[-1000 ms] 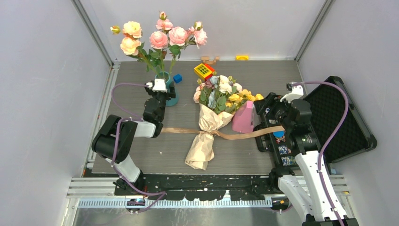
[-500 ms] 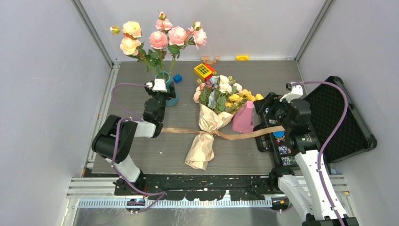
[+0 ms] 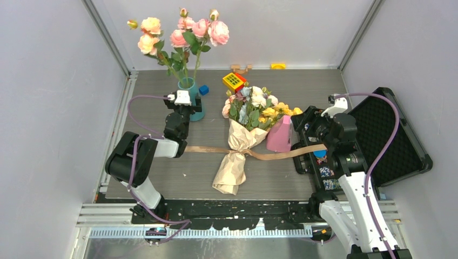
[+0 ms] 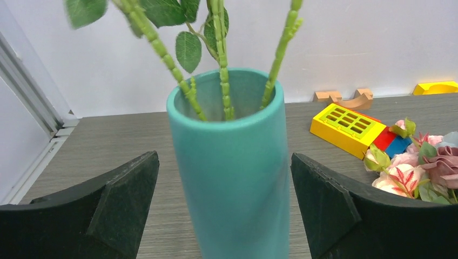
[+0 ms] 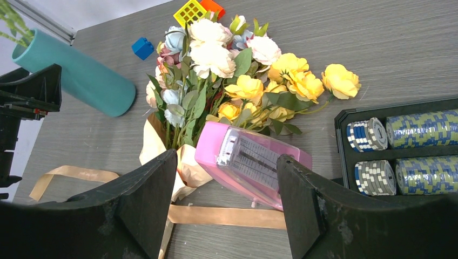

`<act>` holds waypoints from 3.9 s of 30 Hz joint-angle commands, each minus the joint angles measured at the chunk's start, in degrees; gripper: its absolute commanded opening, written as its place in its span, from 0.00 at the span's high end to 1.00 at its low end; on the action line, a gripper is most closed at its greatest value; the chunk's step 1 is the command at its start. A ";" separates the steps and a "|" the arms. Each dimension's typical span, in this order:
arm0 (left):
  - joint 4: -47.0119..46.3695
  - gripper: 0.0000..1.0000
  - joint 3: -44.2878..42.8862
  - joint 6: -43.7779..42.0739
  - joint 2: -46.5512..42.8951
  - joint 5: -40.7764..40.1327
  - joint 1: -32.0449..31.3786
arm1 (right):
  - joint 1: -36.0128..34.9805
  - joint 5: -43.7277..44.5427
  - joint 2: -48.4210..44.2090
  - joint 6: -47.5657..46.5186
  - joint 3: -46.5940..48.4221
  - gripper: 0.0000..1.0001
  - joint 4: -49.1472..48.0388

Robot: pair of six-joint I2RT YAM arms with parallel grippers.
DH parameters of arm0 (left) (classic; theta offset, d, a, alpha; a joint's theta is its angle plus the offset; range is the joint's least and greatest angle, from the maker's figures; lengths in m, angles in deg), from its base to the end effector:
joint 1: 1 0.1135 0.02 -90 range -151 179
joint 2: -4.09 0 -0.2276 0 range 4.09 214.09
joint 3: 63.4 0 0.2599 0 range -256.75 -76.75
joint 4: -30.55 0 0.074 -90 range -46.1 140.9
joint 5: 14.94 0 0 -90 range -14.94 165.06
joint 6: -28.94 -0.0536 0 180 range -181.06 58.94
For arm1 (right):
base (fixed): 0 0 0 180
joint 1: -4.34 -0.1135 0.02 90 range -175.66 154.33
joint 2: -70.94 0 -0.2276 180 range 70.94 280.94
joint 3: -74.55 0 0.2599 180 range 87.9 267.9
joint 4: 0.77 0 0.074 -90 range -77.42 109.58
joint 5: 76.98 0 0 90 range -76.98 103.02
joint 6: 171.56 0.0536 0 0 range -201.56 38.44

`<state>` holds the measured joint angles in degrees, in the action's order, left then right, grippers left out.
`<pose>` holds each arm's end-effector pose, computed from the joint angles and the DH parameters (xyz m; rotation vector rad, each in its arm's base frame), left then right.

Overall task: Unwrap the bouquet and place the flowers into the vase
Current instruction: Place the vase at the center of the board, then untie the ribbon from the wrapping paper.

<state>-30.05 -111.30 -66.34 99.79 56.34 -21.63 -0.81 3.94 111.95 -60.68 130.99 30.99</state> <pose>0.3232 -0.1033 0.1751 0.0306 1.3591 -0.0053 0.2189 0.0282 0.2963 0.1460 1.8719 0.4612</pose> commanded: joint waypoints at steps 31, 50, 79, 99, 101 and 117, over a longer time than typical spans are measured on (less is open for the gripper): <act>47.17 0.00 0.42 12.79 -37.03 1.64 -0.03 | -0.21 0.12 -2.10 0.93 3.02 0.19 1.15; 92.55 0.06 -5.31 40.96 -47.91 10.91 -18.72 | -4.22 -10.36 1.38 5.98 13.40 0.28 16.02; 74.35 0.18 -2.15 57.05 -23.90 3.63 -32.55 | -41.70 14.51 35.07 2.73 10.68 0.59 -4.26; 69.06 0.35 -2.76 57.40 -15.44 4.27 -31.76 | -41.70 10.24 37.21 2.14 8.54 0.60 -4.87; 68.70 0.41 -2.38 57.04 -15.04 5.08 -31.75 | -41.76 9.97 37.81 1.88 7.99 0.60 -4.86; 69.61 0.83 1.60 55.57 -14.55 8.10 -31.76 | -43.81 9.96 43.11 -0.92 8.68 0.68 -5.43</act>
<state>36.96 -111.71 -9.14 85.93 64.69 -53.76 -43.67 14.17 153.35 -59.83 138.42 27.84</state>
